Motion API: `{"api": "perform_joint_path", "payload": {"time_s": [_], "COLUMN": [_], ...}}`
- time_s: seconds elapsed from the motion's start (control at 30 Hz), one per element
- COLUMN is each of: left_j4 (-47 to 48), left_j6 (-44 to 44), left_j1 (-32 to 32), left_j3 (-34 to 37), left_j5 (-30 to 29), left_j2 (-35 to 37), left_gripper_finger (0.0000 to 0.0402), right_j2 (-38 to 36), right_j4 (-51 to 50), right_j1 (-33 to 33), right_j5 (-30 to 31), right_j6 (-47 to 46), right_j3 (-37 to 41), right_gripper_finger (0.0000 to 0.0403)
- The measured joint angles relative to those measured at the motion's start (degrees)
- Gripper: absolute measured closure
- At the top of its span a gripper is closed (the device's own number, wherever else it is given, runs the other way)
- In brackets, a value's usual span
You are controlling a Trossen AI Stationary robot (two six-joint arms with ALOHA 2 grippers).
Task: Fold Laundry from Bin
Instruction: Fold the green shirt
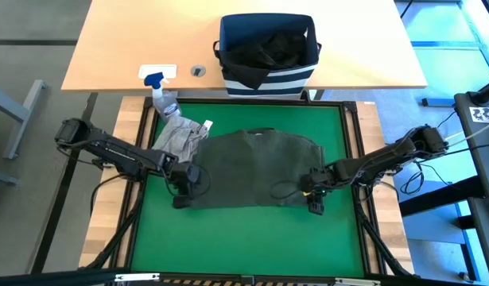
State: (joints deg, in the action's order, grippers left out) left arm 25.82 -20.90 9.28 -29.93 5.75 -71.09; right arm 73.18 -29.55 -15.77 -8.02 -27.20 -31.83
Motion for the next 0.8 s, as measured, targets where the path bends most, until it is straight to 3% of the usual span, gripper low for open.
{"api": "perform_joint_path", "payload": {"time_s": [0.23, 0.43, 0.8], "left_j4": [6.6, 6.8, 6.8], "left_j6": [-0.1, 3.2, 14.0], "left_j1": [-0.1, -0.3, -5.8], "left_j3": [-1.9, -10.6, -21.6], "left_j5": [6.0, 6.1, -5.2], "left_j2": [0.6, 2.0, 2.1], "left_gripper_finger": [0.0208, 0.0207, 0.0207], "right_j2": [0.2, -1.7, -4.0], "right_j4": [-9.5, -14.7, -24.8], "right_j1": [0.0, 0.0, 0.8], "right_j5": [-8.9, -9.2, 11.8], "right_j6": [-1.0, 3.8, 14.4], "right_j3": [-2.4, -11.4, -23.5], "right_gripper_finger": [0.0119, 0.0126, 0.0128]}}
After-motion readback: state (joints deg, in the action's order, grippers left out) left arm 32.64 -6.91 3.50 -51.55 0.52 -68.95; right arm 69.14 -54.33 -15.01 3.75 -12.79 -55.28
